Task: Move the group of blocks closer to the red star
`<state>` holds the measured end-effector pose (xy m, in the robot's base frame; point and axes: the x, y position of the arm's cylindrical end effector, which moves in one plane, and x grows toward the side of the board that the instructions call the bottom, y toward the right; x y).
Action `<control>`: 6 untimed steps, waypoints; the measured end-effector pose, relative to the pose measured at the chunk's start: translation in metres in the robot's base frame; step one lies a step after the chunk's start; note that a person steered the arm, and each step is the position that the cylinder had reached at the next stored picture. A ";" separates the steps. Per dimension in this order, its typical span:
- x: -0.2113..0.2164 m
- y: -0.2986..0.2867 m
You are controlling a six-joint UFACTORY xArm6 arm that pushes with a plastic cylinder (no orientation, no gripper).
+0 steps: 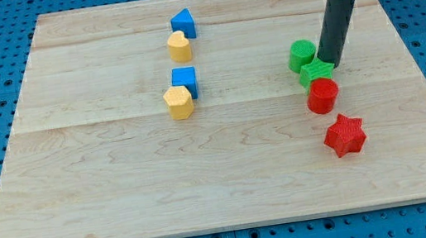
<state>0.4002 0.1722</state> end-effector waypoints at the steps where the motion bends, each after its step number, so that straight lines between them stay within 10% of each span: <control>1: -0.020 0.013; 3: -0.067 -0.031; 6: 0.001 -0.048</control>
<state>0.4008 0.1246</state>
